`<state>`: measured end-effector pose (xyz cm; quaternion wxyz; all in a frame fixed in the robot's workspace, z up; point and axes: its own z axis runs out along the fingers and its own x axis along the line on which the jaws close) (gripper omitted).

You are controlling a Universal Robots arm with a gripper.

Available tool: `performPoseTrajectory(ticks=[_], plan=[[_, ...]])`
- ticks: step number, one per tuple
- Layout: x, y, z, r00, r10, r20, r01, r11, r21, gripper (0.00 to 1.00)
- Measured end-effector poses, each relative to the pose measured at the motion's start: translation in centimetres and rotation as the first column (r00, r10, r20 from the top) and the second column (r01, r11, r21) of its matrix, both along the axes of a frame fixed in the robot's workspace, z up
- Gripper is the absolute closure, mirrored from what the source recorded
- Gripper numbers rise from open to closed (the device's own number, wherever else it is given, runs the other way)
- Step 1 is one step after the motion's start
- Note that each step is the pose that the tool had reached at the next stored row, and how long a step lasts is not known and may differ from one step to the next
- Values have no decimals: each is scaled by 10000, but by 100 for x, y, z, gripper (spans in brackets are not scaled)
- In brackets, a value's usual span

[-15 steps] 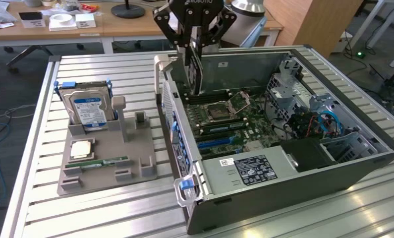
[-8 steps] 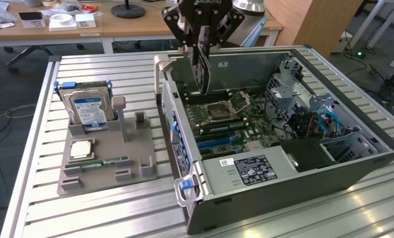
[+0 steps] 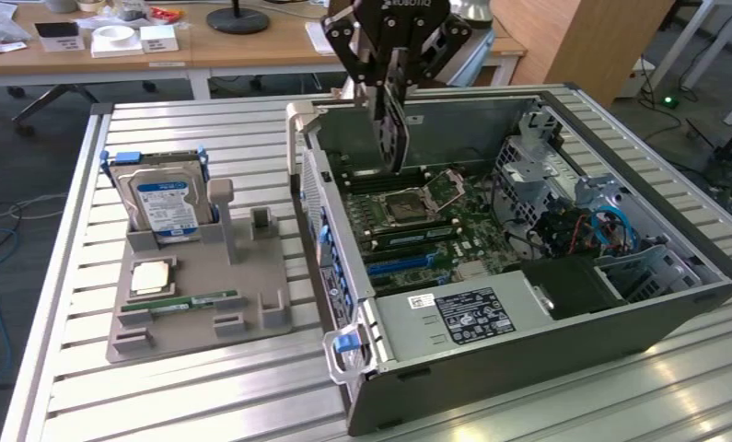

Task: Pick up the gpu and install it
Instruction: 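Pick up the gpu and move the gpu toward the slot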

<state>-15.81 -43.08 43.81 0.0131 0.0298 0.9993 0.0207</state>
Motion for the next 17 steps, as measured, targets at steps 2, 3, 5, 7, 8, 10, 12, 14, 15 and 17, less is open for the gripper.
performPoseTrajectory(ticks=[2, 3, 5, 7, 8, 10, 12, 14, 15, 17], plan=[[51, 0, 0, 10000, -1, 1, 1, 10000, 1, 74], [78, 0, 0, 10000, -1, 1, 1, 10000, 1, 74], [135, 0, 0, 10000, -1, 1, 1, 10000, 1, 74], [202, 0, 0, 10000, 0, 1, 0, 10000, 1, 74], [237, 0, 0, 10000, -2, 0, 2, 10000, 0, 74], [318, 0, -1, 10000, 0, 1, 0, 10000, 1, 74], [396, 0, 0, 10000, -1, 0, 1, 10000, 1, 74], [473, 0, 0, 10000, -1, 0, 1, 10000, 1, 74], [511, 0, 0, 10000, 0, 1, 0, 10000, 1, 74], [589, 0, 0, 10000, -2, 1, 2, 10000, 1, 74]])
